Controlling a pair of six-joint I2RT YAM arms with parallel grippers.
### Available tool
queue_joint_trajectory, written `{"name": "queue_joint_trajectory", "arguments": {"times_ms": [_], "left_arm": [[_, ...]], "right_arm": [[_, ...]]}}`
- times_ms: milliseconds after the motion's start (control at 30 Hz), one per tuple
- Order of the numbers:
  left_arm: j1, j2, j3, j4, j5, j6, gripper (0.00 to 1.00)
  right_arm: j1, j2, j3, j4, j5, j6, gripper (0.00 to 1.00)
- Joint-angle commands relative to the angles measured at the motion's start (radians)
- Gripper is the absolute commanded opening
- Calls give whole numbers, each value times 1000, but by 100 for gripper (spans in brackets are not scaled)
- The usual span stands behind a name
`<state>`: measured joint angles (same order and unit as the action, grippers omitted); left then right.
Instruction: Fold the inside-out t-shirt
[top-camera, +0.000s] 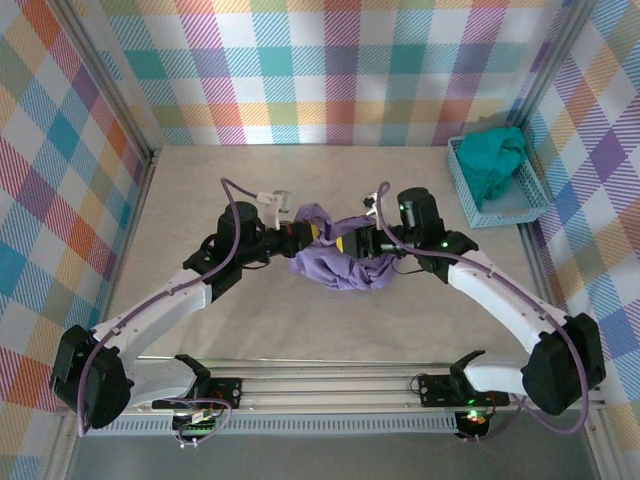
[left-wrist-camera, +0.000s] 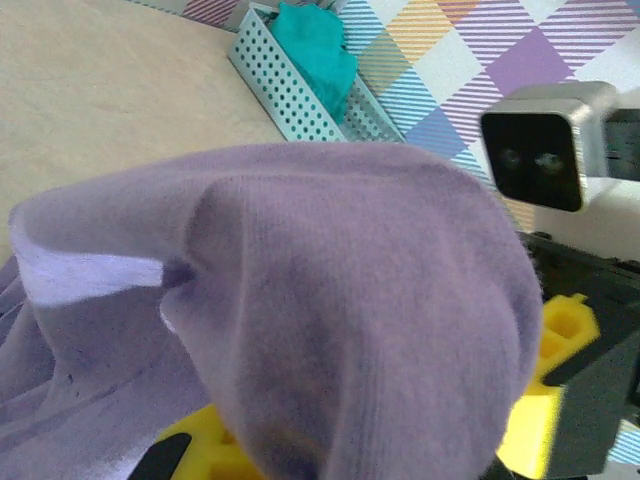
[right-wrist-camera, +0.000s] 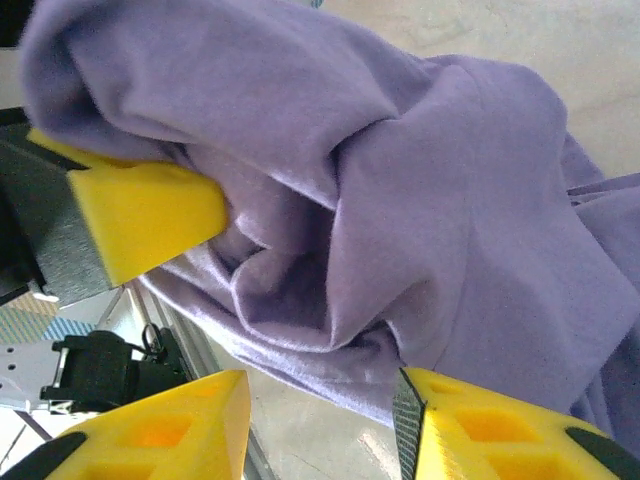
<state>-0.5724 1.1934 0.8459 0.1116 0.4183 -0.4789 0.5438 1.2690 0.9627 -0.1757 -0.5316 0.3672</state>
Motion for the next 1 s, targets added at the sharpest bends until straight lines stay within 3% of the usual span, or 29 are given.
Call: {"name": "queue_joint_trajectory", "arguments": {"times_ms": [0, 167, 400, 700, 967], "left_arm": [[8, -22, -5, 30, 25, -2, 0], [8, -25, -7, 17, 20, 8, 0], [15, -47, -37, 25, -2, -8, 3], [100, -85, -164, 322, 139, -269, 7], [111, -71, -130, 149, 92, -131, 5]], "right_arm": [[8, 38, 11, 102, -58, 44, 43], [8, 82, 22, 152, -92, 83, 40], [1, 18, 28, 69, -50, -18, 1], [-48, -154, -158, 164, -186, -210, 0], [-74, -213, -269, 444, -329, -75, 0]]}}
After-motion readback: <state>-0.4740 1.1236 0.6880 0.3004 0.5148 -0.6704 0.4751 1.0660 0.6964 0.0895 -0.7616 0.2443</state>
